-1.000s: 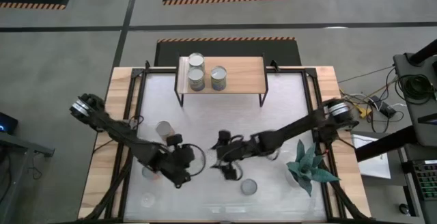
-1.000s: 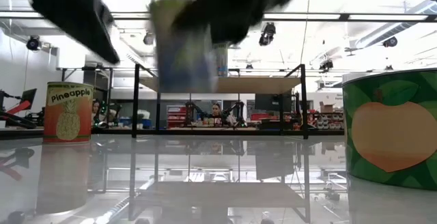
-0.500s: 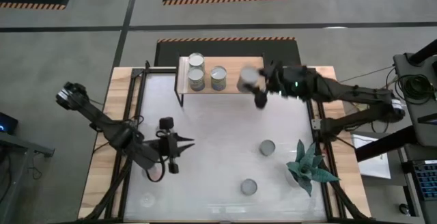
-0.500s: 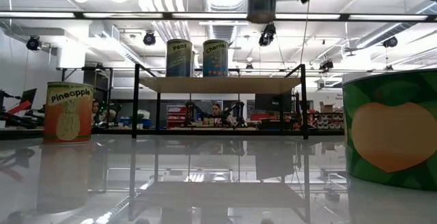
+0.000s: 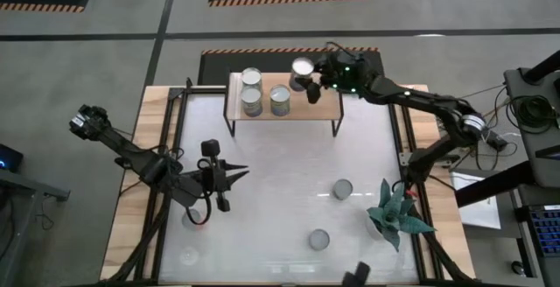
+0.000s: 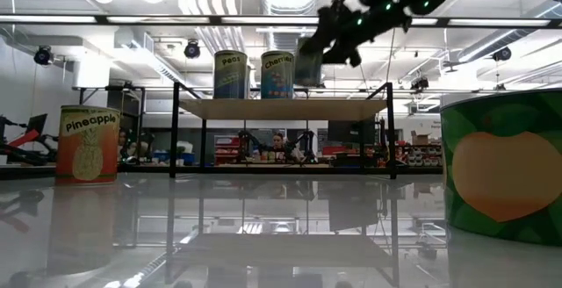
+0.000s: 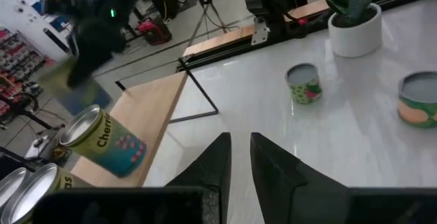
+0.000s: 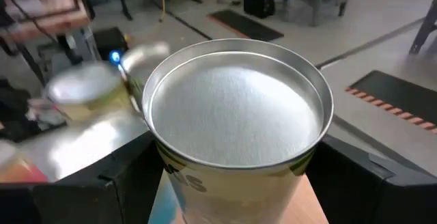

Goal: Pick and place cans onto a shelf
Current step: Put the large canned peas on the shelf

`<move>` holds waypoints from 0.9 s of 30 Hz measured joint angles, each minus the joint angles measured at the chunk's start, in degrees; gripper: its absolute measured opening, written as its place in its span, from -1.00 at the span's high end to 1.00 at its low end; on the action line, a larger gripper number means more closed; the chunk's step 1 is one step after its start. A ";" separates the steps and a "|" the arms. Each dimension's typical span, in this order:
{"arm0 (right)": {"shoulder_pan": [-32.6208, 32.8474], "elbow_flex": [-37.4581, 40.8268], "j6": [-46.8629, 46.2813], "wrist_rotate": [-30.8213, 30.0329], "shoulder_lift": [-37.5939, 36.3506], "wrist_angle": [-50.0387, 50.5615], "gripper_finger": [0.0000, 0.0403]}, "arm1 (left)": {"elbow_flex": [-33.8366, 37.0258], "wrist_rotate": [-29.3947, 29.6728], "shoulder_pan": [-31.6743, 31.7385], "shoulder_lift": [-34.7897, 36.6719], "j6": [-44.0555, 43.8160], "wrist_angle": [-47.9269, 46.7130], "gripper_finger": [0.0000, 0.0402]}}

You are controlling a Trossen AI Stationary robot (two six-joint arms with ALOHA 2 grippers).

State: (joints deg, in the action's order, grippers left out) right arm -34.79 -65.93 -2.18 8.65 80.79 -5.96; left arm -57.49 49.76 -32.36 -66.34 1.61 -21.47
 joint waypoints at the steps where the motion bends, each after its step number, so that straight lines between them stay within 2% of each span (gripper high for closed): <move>1: -0.08 0.00 0.54 0.22 0.96 -0.36 -0.50 | 0.00 -0.01 0.00 0.00 0.07 0.00 0.81; 9: -0.12 0.00 2.30 0.32 4.74 -1.87 -0.50 | 0.02 -0.05 0.00 0.00 0.63 -0.02 0.81; 20: 0.01 0.53 7.90 -1.17 4.83 -2.02 -0.50 | 0.02 -0.17 -0.04 0.00 0.91 -0.02 0.81; 27: 0.03 2.55 8.00 -1.17 4.94 -2.05 -0.50 | 0.02 -0.17 -0.04 0.00 1.24 -0.13 0.81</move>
State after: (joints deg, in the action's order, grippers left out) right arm -34.76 -63.38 5.82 7.48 85.73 -8.01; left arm -57.47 49.58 -32.40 -66.35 2.86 -21.61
